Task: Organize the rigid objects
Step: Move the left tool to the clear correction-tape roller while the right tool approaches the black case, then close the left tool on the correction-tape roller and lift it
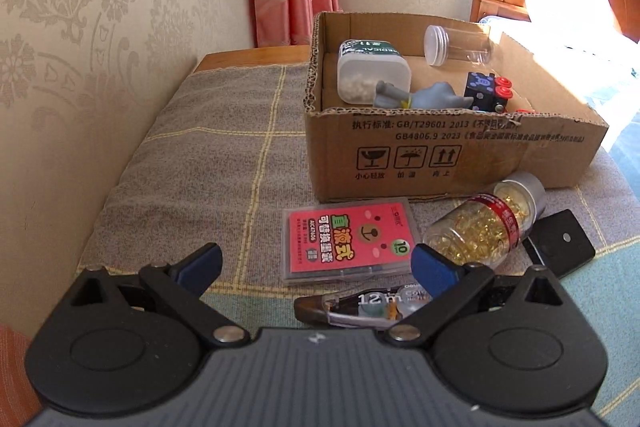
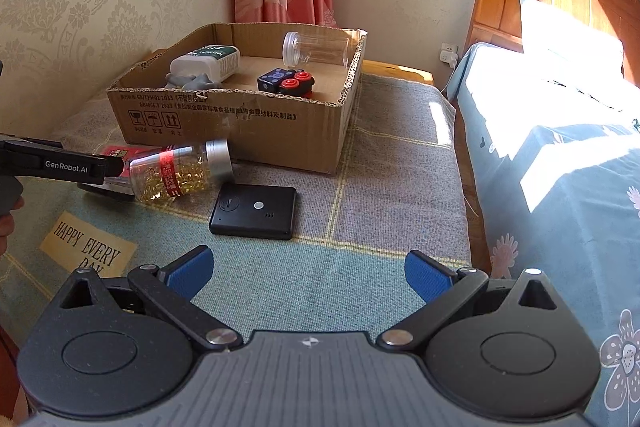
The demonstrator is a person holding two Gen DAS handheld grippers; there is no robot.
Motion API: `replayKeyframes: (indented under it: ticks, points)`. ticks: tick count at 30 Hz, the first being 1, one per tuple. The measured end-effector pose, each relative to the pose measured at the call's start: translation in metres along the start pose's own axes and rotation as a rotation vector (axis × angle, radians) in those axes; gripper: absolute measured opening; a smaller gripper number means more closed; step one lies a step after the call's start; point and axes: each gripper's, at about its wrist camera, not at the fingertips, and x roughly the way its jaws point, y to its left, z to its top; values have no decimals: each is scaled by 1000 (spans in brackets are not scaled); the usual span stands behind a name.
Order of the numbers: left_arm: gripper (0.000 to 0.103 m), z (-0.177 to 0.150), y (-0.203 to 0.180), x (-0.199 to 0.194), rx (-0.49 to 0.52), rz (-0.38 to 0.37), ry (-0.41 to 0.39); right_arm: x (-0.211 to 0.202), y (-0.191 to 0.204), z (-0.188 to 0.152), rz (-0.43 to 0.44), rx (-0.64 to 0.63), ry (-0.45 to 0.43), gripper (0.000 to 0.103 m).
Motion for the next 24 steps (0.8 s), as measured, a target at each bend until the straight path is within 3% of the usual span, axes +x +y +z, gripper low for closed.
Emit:
replayKeyframes:
  ticks: [11, 17, 24]
  points:
    - [100, -26, 3, -31, 34, -130, -14, 59, 31, 7, 12, -83, 71, 103]
    - [100, -34, -5, -24, 65, -155, 15, 85, 40, 18, -5, -48, 45, 103]
    - [101, -40, -5, -9, 45, -152, 64, 88, 17, 17, -12, 18, 36, 103]
